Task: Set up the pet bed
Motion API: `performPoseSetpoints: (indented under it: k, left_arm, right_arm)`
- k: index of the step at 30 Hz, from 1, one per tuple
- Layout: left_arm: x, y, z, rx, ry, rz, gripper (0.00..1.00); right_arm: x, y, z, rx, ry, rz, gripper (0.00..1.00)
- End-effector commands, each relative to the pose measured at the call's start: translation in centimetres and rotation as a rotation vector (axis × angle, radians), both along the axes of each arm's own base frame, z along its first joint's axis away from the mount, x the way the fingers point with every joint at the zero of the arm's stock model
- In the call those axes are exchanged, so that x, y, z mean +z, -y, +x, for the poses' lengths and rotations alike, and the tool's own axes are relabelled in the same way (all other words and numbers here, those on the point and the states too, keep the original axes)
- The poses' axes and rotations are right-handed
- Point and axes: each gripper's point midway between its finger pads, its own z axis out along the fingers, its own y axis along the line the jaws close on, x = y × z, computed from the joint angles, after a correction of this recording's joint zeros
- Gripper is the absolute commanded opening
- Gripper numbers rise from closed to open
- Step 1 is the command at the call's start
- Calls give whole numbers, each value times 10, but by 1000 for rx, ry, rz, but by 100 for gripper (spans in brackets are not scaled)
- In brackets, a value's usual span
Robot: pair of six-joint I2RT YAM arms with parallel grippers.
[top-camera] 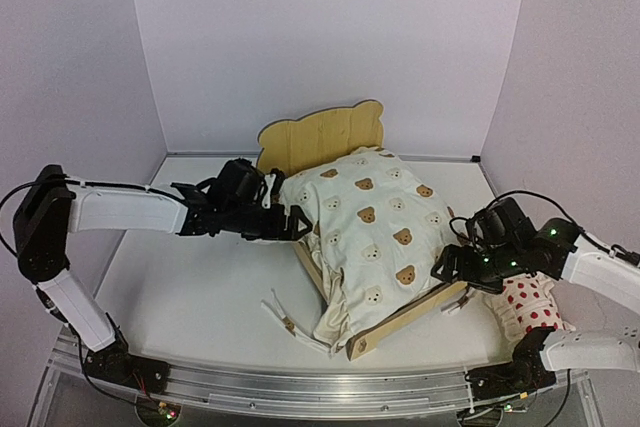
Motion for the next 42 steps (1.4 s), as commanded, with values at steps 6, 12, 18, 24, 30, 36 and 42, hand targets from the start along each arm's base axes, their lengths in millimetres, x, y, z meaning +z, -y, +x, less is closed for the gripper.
performPoseSetpoints:
  k: [6, 12, 18, 24, 30, 36, 42]
  left_arm:
    - [132, -55, 44, 39, 626, 249, 99]
    - [138, -64, 101, -51, 651, 261, 99]
    - [129, -66, 137, -111, 690, 293, 99]
    - [119, -65, 177, -180, 673, 235, 89]
    - [119, -69, 203, -200, 688, 180, 80]
    - [119, -53, 203, -289, 710, 108, 63]
    - [107, -48, 197, -321, 694, 77, 41]
  right_arm:
    - [3, 15, 1, -100, -5, -42, 98]
    - [-10, 6, 4, -92, -37, -26, 98]
    - [-20, 7, 3, -84, -57, -42, 98]
    - [-28, 5, 3, -68, -71, -55, 98]
    - [-31, 5, 7, -53, -74, -82, 92]
    - [-34, 9, 16, -63, -63, -138, 76]
    - [-34, 9, 28, -48, -50, -193, 59]
